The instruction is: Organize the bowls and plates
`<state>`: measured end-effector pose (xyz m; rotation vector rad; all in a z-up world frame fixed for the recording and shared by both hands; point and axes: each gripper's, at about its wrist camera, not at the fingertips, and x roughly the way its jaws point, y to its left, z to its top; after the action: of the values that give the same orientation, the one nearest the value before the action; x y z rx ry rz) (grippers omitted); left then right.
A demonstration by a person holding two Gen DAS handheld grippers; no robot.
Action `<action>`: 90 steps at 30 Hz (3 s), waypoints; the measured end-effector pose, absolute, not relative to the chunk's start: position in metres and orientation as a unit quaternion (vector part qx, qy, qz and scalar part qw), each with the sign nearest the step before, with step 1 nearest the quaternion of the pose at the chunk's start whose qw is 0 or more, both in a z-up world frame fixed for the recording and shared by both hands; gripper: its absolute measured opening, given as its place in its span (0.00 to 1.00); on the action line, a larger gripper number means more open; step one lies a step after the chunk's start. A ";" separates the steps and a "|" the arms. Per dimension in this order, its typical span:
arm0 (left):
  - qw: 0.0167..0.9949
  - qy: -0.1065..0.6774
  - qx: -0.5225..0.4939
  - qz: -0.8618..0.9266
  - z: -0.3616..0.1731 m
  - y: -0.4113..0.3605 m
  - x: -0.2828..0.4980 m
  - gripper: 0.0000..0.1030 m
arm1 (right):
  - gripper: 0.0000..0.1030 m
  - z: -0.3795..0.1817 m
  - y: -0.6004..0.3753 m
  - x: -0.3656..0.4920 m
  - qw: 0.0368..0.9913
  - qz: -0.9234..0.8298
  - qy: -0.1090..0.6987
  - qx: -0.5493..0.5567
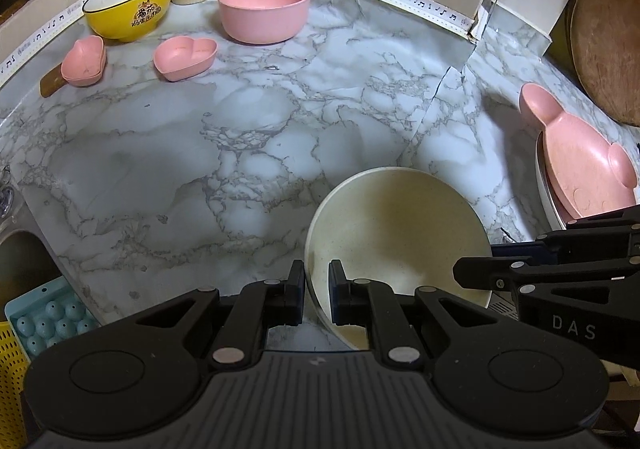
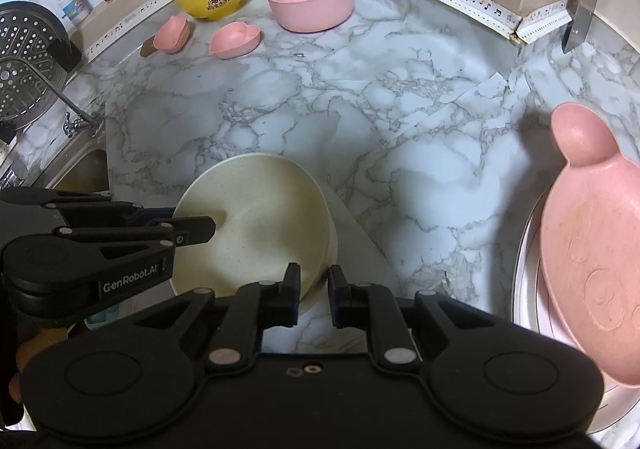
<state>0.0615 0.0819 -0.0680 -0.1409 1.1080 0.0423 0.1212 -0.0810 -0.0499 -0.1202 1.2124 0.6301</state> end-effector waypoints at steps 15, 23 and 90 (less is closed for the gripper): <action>0.855 0.513 -0.069 0.016 -0.062 0.088 0.062 0.11 | 0.16 -0.049 -0.085 0.120 0.775 0.288 0.561 -0.042; 0.868 0.493 -0.059 0.010 -0.047 0.092 0.057 0.11 | 0.16 -0.033 -0.092 0.123 0.791 0.285 0.541 -0.038; 0.908 0.391 -0.108 0.102 -0.036 0.219 0.274 0.76 | 0.93 -0.028 0.013 0.344 0.828 0.290 0.480 -0.019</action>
<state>0.2735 0.2193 -0.0361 -0.2219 0.8075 0.2108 0.3436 0.0132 -0.0277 -0.0405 1.0196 0.6152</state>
